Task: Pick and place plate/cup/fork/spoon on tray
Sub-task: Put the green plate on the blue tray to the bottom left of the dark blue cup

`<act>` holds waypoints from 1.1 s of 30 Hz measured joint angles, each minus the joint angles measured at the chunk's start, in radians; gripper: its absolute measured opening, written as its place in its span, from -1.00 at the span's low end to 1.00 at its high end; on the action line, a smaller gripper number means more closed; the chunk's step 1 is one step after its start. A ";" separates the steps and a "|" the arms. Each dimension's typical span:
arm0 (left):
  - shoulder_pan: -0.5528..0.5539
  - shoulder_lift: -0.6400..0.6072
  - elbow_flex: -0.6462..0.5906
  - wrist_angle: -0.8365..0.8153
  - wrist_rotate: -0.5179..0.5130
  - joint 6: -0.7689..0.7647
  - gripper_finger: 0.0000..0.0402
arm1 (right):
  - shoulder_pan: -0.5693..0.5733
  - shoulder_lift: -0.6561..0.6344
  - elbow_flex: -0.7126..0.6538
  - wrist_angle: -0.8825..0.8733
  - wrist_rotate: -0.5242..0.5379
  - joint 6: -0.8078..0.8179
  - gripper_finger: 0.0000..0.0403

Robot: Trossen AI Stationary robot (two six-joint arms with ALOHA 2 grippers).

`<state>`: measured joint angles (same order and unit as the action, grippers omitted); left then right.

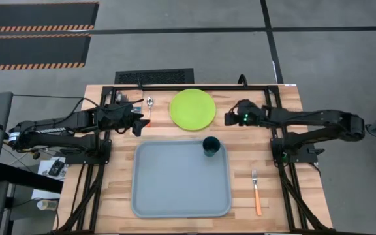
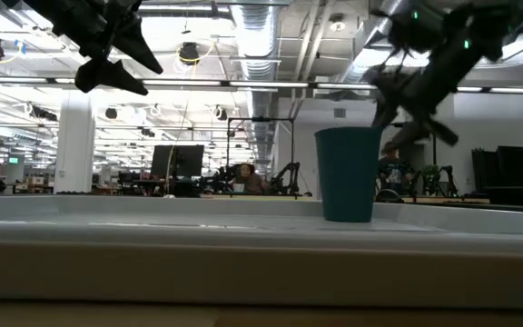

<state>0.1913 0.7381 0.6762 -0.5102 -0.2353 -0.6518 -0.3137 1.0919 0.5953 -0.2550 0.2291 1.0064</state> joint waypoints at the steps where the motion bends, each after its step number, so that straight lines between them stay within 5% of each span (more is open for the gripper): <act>1: 0.000 0.000 0.000 0.000 -0.007 0.000 0.26 | -0.006 0.014 -0.025 0.047 -0.001 0.009 -0.01; 10: 0.000 0.000 0.000 0.004 -0.068 0.001 0.26 | -0.118 0.225 -0.067 0.294 -0.020 -0.016 0.35; 18: 0.000 0.000 0.000 0.004 -0.076 0.001 0.26 | -0.188 0.435 -0.064 0.561 -0.106 0.015 0.40; 33: 0.000 0.000 0.000 0.005 -0.094 0.001 0.26 | -0.193 0.655 0.104 0.579 -0.179 0.027 0.40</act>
<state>0.1913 0.7383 0.6762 -0.5056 -0.3293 -0.6510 -0.5064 1.7469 0.6993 0.3243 0.0503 1.0332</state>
